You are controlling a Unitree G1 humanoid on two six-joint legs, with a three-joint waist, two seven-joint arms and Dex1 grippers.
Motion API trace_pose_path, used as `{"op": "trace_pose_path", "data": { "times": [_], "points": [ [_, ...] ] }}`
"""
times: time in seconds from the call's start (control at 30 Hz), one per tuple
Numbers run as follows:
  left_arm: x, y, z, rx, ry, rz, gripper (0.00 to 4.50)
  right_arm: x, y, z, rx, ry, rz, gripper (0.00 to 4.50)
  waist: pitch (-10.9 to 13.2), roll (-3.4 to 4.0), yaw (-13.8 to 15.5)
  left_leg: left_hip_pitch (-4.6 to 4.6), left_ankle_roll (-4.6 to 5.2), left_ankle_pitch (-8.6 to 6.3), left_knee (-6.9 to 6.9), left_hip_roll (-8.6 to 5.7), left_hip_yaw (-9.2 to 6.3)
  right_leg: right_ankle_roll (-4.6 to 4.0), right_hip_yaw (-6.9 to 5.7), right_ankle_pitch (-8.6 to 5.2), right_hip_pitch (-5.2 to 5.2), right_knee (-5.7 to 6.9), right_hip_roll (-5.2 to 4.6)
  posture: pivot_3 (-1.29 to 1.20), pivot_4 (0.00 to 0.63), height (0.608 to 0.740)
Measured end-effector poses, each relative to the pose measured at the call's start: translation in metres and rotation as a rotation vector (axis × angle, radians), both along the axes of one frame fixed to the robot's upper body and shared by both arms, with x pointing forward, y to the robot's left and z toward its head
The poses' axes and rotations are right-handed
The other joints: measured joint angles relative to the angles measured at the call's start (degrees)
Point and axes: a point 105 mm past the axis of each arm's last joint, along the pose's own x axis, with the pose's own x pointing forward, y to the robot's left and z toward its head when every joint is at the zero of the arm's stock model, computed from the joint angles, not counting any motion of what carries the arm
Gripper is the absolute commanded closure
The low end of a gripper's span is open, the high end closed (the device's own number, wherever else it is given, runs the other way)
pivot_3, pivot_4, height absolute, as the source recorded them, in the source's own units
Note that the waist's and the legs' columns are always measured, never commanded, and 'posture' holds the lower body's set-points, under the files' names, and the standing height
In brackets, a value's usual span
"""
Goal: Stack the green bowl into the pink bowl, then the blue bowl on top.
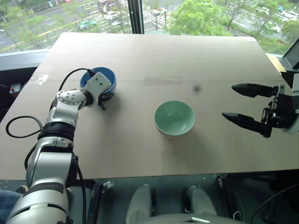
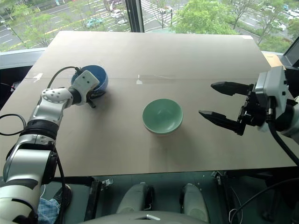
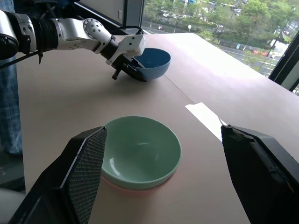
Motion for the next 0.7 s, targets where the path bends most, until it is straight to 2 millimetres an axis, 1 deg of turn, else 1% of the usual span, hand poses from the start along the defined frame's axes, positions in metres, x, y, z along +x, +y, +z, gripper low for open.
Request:
{"op": "trace_pose_path", "data": {
  "times": [0.03,0.17,0.3,0.37,0.4,0.43,0.5,0.53,0.57,0.6,0.7],
  "points": [
    [0.001,0.000,0.003,0.003,-0.002,-0.005,4.45,0.000,0.000,0.000,0.003,0.002,0.000,0.42,0.0,0.00,0.0,0.01,0.00,0.00,0.01,-0.01,0.01,0.00,0.00,0.00,0.01,0.00,-0.01,0.00,0.150,0.738],
    [0.003,-0.009,0.001,0.020,0.025,-0.050,4.45,-0.001,-0.001,-0.002,-0.001,0.005,-0.004,0.42,0.0,-0.06,0.0,-0.02,0.01,-0.01,0.12,-0.02,0.01,0.01,0.00,0.00,0.01,0.01,-0.02,0.00,0.150,0.738],
    [0.009,-0.048,0.016,0.005,-0.005,-0.210,4.45,0.000,-0.001,0.000,-0.009,-0.014,-0.009,0.42,0.1,-0.11,0.2,-0.13,0.08,-0.04,0.31,-0.01,0.01,0.01,-0.09,0.00,0.04,0.01,-0.02,0.00,0.150,0.738],
    [0.011,-0.063,0.023,-0.013,-0.022,-0.266,4.45,0.000,-0.001,-0.001,-0.013,-0.010,-0.010,0.42,0.1,-0.11,0.2,-0.14,0.11,-0.07,0.34,-0.01,0.00,0.01,-0.06,0.01,0.04,0.02,-0.02,0.00,0.150,0.738],
    [0.011,-0.081,0.032,-0.025,-0.048,-0.339,4.45,0.001,-0.002,-0.001,-0.013,-0.006,-0.013,0.42,0.1,-0.12,0.2,-0.16,0.14,-0.08,0.38,-0.02,0.01,0.03,-0.07,0.01,0.04,0.02,-0.02,0.00,0.150,0.738],
    [0.010,-0.094,0.039,-0.035,-0.072,-0.393,4.45,0.002,-0.002,-0.002,-0.012,-0.004,-0.014,0.42,0.1,-0.12,0.2,-0.18,0.16,-0.09,0.40,-0.02,0.01,0.03,-0.06,0.02,0.04,0.02,-0.02,0.00,0.150,0.738],
    [0.006,-0.112,0.048,-0.053,-0.098,-0.471,4.45,0.002,-0.003,-0.003,-0.013,0.000,-0.015,0.42,0.1,-0.12,0.2,-0.19,0.19,-0.11,0.41,-0.02,0.00,0.05,-0.05,0.03,0.04,0.02,-0.04,0.00,0.150,0.738],
    [0.001,-0.133,0.057,-0.071,-0.125,-0.557,4.45,0.002,-0.002,-0.003,-0.016,0.002,-0.014,0.42,0.1,-0.12,0.2,-0.22,0.22,-0.13,0.43,-0.01,-0.01,0.05,-0.06,0.03,0.04,0.02,-0.05,0.00,0.150,0.738],
    [-0.005,-0.149,0.063,-0.082,-0.143,-0.628,4.45,0.002,-0.002,-0.003,-0.019,0.002,-0.013,0.42,0.1,-0.12,0.2,-0.25,0.24,-0.14,0.47,0.00,-0.02,0.06,-0.06,0.03,0.04,0.03,-0.06,0.00,0.150,0.738],
    [-0.016,-0.173,0.072,-0.086,-0.171,-0.738,4.45,0.002,-0.001,-0.004,-0.022,0.002,-0.007,0.42,0.1,-0.12,0.1,-0.26,0.27,-0.16,0.49,0.03,-0.04,0.09,-0.04,0.05,0.04,0.02,-0.06,0.00,0.150,0.738],
    [-0.039,-0.206,0.085,-0.126,-0.180,-0.901,4.45,0.003,-0.001,-0.006,-0.026,0.011,-0.007,0.42,0.1,-0.11,-0.1,-0.23,0.28,-0.17,0.51,-0.02,-0.04,0.12,0.03,0.06,0.04,0.01,-0.06,0.00,0.150,0.738]
  ]
}}
